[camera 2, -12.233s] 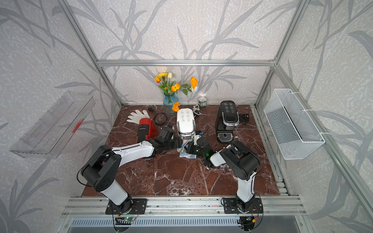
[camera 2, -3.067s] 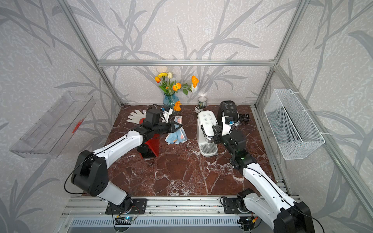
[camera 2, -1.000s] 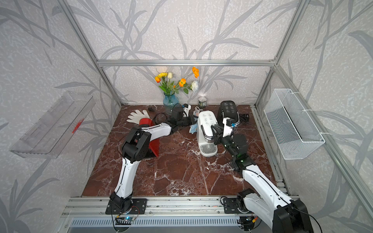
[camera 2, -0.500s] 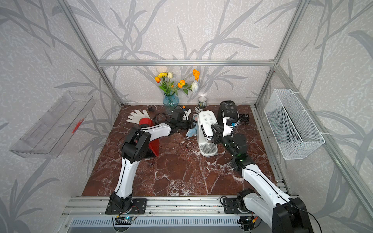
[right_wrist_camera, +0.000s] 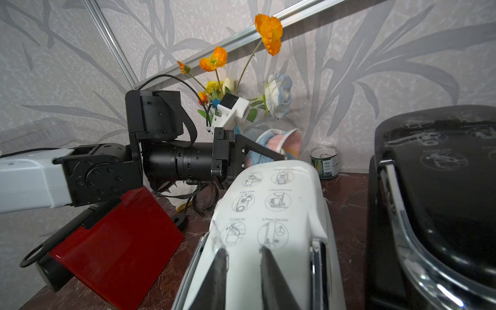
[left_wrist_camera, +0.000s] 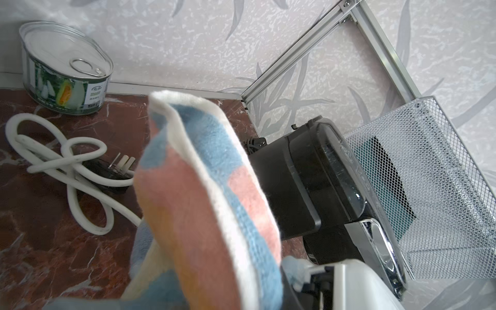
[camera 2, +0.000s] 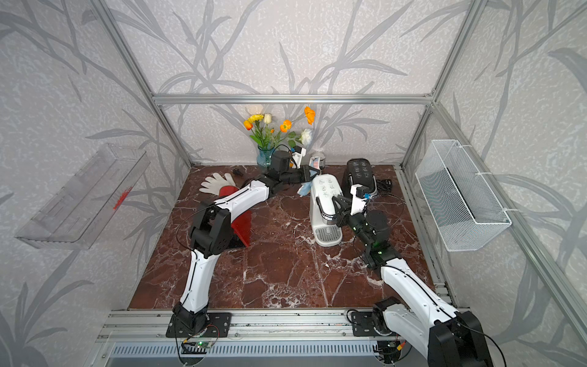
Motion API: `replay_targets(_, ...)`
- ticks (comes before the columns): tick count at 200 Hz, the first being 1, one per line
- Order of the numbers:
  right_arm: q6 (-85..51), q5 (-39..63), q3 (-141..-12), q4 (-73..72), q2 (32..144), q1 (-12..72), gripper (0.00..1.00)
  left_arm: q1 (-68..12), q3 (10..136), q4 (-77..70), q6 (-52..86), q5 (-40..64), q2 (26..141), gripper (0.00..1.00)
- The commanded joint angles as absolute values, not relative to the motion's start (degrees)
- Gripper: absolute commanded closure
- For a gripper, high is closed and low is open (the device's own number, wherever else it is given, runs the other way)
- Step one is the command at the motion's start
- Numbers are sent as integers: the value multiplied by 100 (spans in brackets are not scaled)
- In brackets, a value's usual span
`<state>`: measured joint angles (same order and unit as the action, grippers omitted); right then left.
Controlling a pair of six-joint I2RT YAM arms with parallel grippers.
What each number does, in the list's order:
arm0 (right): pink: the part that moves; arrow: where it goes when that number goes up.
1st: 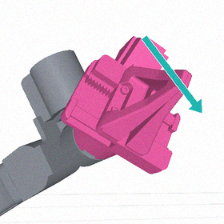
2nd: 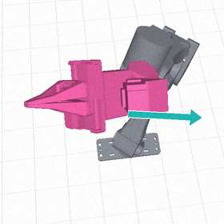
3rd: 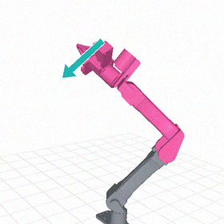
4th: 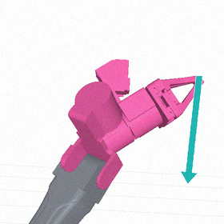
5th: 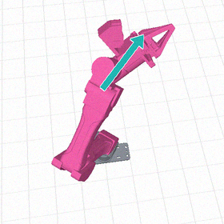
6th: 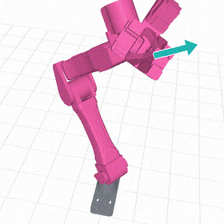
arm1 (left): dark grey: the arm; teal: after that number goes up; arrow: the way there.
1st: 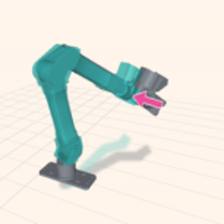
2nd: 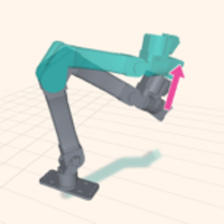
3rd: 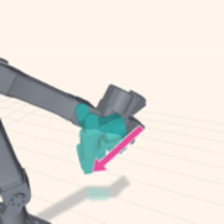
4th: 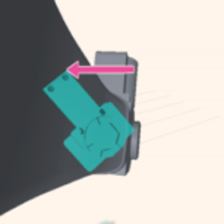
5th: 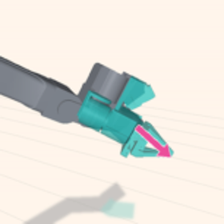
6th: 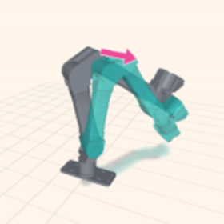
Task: Wipe the surface of a coffee machine
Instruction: Wipe the dirt from the surface of the coffee machine.
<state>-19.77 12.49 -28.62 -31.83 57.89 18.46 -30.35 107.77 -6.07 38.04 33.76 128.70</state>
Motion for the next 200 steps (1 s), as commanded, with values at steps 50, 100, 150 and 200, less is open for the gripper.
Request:
replay_targets(50, -2007, 1435, -2599, -2276, 6063, 1890, 76, -3203, 9550, -1122, 3812, 3791, 12838, 100)
replay_targets(100, -2016, 1477, -2602, -2345, 6205, 1890, 76, -3195, 8805, -1065, 3562, 3643, 12512, 100)
replay_targets(150, -2035, 1503, -2599, -2389, 6266, 1890, 76, -3195, 9535, -562, 3487, 3638, 12222, 100)
replay_targets(200, -2048, 1521, -2602, -2388, 6267, 1890, 76, -3200, 10520, -467, 3616, 3716, 12246, 100)
